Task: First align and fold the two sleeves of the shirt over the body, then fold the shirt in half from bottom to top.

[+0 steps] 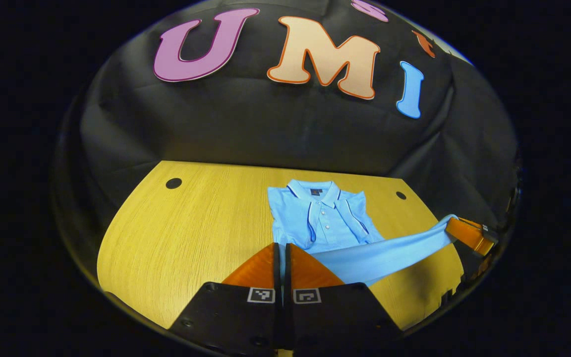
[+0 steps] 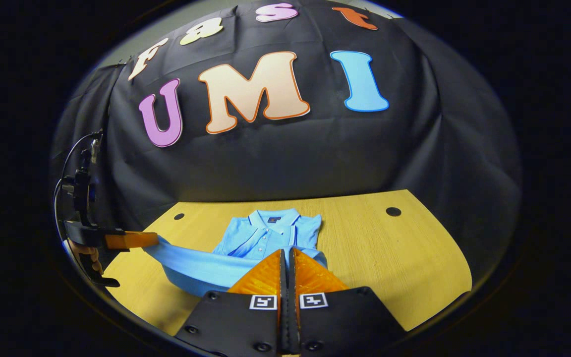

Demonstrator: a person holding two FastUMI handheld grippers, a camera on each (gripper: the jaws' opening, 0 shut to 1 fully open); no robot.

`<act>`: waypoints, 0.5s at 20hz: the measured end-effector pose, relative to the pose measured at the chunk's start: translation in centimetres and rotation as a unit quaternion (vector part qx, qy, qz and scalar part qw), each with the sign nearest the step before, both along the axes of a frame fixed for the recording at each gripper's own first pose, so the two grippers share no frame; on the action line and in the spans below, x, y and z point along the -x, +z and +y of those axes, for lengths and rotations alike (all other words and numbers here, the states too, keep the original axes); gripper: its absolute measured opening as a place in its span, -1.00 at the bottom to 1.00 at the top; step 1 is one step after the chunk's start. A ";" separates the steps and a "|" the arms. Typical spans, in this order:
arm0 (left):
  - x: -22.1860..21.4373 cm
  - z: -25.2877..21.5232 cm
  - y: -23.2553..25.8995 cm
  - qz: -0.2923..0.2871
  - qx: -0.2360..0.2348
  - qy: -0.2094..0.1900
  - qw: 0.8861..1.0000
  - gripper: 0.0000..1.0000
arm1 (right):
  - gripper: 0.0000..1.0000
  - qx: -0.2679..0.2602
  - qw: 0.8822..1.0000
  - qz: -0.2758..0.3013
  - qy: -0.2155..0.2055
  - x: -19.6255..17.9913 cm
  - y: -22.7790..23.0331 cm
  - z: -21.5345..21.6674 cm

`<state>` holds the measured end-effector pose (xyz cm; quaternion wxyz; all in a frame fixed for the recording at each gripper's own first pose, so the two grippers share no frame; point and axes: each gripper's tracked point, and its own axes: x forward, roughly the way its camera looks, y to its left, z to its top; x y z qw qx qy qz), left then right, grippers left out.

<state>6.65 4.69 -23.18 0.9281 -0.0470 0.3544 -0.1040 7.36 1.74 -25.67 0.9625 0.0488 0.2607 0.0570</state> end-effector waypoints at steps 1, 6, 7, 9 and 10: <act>-1.1 0.1 0.0 -0.002 0.003 0.002 1.000 -1.00 | -0.95 0.004 1.000 -0.002 -0.001 -1.0 -0.2 0.1; -6.3 0.3 -1.1 -0.006 0.009 0.006 1.000 -1.00 | -0.96 0.011 1.000 -0.001 -0.012 -5.8 -1.6 0.2; -7.1 0.3 -1.3 -0.004 0.008 0.006 1.000 -1.00 | -0.96 0.013 1.000 0.000 -0.015 -6.6 -2.0 0.1; -8.8 0.1 -2.1 -0.005 0.009 0.005 1.000 -1.00 | -0.96 0.016 1.000 0.001 -0.024 -8.4 -2.8 -0.1; -9.7 0.0 -2.7 -0.006 0.010 0.005 1.000 -1.00 | -0.95 0.015 0.999 0.000 -0.030 -9.3 -4.5 0.1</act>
